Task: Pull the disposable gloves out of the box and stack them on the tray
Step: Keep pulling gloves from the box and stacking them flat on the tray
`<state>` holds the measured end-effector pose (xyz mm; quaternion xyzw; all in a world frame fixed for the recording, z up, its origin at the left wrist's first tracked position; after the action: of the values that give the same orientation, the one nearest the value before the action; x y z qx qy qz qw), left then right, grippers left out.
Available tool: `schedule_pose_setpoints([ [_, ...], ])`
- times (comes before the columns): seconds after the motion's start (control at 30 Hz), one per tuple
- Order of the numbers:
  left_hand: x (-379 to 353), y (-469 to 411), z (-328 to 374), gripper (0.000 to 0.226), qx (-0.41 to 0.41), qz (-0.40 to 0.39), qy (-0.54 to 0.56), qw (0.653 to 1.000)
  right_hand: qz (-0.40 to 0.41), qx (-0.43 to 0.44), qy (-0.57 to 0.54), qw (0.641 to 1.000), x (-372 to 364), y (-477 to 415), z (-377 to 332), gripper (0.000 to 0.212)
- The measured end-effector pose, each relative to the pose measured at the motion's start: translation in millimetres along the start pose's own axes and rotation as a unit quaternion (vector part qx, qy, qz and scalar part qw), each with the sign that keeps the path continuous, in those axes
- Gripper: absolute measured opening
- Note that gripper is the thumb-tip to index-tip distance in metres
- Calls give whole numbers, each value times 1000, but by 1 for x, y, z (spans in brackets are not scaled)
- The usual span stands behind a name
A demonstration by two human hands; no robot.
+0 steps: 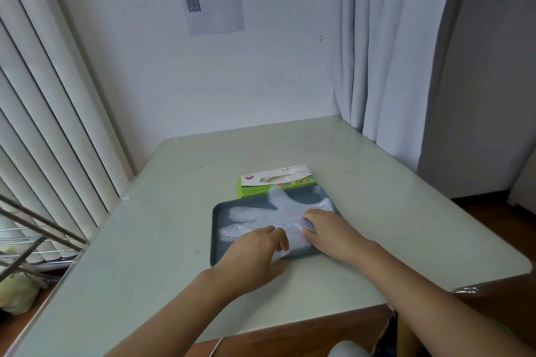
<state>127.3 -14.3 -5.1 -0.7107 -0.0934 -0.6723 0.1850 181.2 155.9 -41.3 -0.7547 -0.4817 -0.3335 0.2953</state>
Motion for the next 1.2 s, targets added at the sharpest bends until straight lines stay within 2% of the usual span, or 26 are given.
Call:
schedule_pose_setpoints([
  [0.1,3,1,-4,19,7,9,-8,1000,-7,-6,1,1000,2,1,-2,30],
  [0.23,4,6,-10,23,-4,4,-25,1000,-17,-9,2,1000,4,3,-4,26],
  [0.5,4,18,-18,20,-15,-14,-107,994,-20,-4,-5,1000,7,6,-7,23],
  [0.6,4,24,-25,15,-15,-50,-114,992,-16,0,-8,1000,7,7,-6,23],
  [0.73,10,33,-37,13,-13,-159,-137,978,-12,-1,-15,1000,6,6,-4,25],
  [0.8,17,33,-41,15,6,-178,-136,975,-14,-11,-16,1000,6,4,-1,26],
  [0.93,33,17,-44,24,86,-104,-92,987,-13,-17,-26,999,9,-2,-1,33],
  [1.03,35,-2,-48,13,125,-20,7,992,8,3,-31,999,13,-6,-1,44],
  [1.1,26,-16,-48,24,105,-14,46,993,-24,25,-35,999,12,-8,-1,50],
  [1.2,7,-37,-40,46,47,-51,59,996,-97,28,-21,995,7,-8,0,53],
])
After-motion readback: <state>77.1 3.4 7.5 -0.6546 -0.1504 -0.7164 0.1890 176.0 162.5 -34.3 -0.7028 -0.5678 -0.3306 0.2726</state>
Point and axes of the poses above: each hand's wrist, its own y-axis away from the middle knuckle, its own x-axis out of the back of the hand, z = x × y, the point moved 3 cm from there along -y, towards the middle knuckle, and after that the axes turned 14 degrees about -y, right-handed, at the moved point
